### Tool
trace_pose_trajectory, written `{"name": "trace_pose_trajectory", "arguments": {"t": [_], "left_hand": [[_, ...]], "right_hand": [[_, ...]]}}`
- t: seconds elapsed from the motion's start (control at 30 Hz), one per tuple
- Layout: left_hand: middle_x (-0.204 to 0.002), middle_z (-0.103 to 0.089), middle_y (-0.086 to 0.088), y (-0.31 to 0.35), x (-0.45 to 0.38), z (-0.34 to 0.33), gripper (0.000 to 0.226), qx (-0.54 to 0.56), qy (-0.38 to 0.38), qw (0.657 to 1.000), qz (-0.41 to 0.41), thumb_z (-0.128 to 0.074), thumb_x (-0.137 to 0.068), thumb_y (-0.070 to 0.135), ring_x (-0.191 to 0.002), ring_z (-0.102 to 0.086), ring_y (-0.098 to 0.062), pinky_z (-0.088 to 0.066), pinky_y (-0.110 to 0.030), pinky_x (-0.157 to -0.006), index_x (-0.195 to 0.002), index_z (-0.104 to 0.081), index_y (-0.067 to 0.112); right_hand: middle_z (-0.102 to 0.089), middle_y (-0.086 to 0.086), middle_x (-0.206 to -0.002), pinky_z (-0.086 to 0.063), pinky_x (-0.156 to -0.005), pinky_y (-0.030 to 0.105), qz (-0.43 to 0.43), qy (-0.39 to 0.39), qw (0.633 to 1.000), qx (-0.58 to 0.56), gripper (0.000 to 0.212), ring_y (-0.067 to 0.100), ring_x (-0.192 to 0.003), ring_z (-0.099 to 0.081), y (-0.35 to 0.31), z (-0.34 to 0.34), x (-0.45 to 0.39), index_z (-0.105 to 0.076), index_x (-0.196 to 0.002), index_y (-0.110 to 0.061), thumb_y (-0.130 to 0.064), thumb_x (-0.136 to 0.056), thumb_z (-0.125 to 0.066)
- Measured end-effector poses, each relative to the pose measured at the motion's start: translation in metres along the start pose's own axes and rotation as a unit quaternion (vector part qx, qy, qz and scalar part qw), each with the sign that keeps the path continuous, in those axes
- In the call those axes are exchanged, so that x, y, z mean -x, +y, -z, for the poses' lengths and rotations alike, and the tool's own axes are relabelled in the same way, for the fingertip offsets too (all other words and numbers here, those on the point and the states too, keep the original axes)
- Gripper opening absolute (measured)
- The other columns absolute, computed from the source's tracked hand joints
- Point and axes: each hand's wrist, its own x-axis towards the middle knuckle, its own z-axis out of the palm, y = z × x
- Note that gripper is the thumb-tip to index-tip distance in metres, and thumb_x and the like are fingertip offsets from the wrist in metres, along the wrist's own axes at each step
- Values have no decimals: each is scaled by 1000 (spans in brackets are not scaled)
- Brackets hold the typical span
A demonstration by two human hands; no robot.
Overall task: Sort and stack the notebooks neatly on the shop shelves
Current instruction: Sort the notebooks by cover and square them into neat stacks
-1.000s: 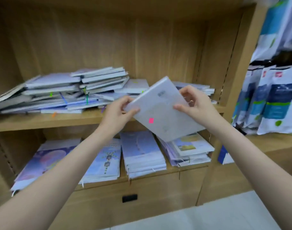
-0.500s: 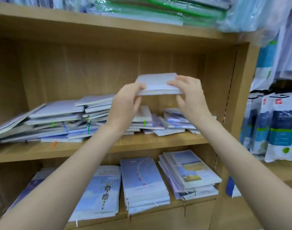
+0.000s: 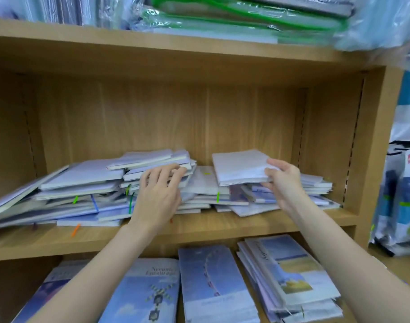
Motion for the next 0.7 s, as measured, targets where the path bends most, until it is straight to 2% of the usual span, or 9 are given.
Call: {"name": "trace_pose_trajectory", "arguments": {"t": [0.07,0.1,0.13,0.2,0.27,0.33,0.47,0.57,0.7], "left_hand": [[-110,-60,-9,-7,-3,-1,44,3,-7,999,51,-58,-67,13,-98,-45,-25,-30,-37,-87,-111,-56,13],[-110,-59,-10,-11,-2,-2,42,1,-22,997,79,-58,-69,15,-99,-47,-27,-30,-38,-89,-111,-55,13],[-110,-59,-10,-16,-1,-3,40,0,-39,994,104,-60,-72,16,-99,-50,-30,-31,-40,-91,-112,-56,14],[-107,-60,-10,-22,6,-5,42,5,-66,989,133,-67,-74,13,-96,-55,-34,-36,-45,-91,-115,-58,14],[-107,-61,-9,-26,10,-5,48,15,-77,988,129,-71,-72,9,-96,-56,-33,-37,-45,-91,-118,-58,16],[-108,-61,-7,-29,10,-4,49,35,-80,988,125,-70,-73,6,-97,-56,-32,-32,-40,-93,-120,-57,17],[-107,-62,-5,-38,7,4,43,60,-94,985,135,-64,-78,12,-98,-55,-30,-23,-34,-91,-119,-57,17],[-111,-59,-12,-53,12,14,40,63,-96,971,210,-63,-81,15,-105,-49,-35,-29,-41,-93,-120,-56,11],[-126,-47,-16,-75,21,34,49,68,-114,941,311,-64,-85,21,-119,-37,-35,-27,-42,-99,-129,-46,9]], "right_hand": [[-48,15,-127,-52,-83,34,0,3,998,57,35,30,-110,-55,1,-3,-27,-46,-124,-8,4,-91,-47],[-45,16,-131,-49,-90,39,-1,1,990,138,38,33,-114,-52,4,-6,-38,-41,-127,-6,2,-91,-47],[-39,19,-136,-44,-97,42,4,-2,965,262,39,36,-118,-48,9,-10,-48,-37,-130,-4,-3,-93,-48],[-28,21,-142,-32,-105,44,33,-20,870,491,40,39,-127,-35,21,-16,-56,-38,-133,-3,-16,-96,-47],[-38,20,-139,-30,-103,41,67,-91,806,581,36,38,-127,-35,32,-21,-55,-45,-129,-4,-22,-98,-40],[-54,20,-127,-36,-95,37,81,-139,794,587,35,36,-118,-47,36,-21,-51,-52,-123,-4,-21,-100,-34],[-59,21,-119,-39,-90,35,93,-132,864,478,36,34,-112,-52,19,-22,-36,-56,-117,3,-23,-100,-39],[-59,13,-123,-35,-90,27,185,-150,853,464,32,28,-118,-50,-3,-47,-18,-57,-119,-4,-25,-98,-45],[-46,1,-138,-32,-105,28,226,-307,834,398,58,17,-127,-42,-21,-104,18,-43,-135,-18,-42,-86,-61]]}}
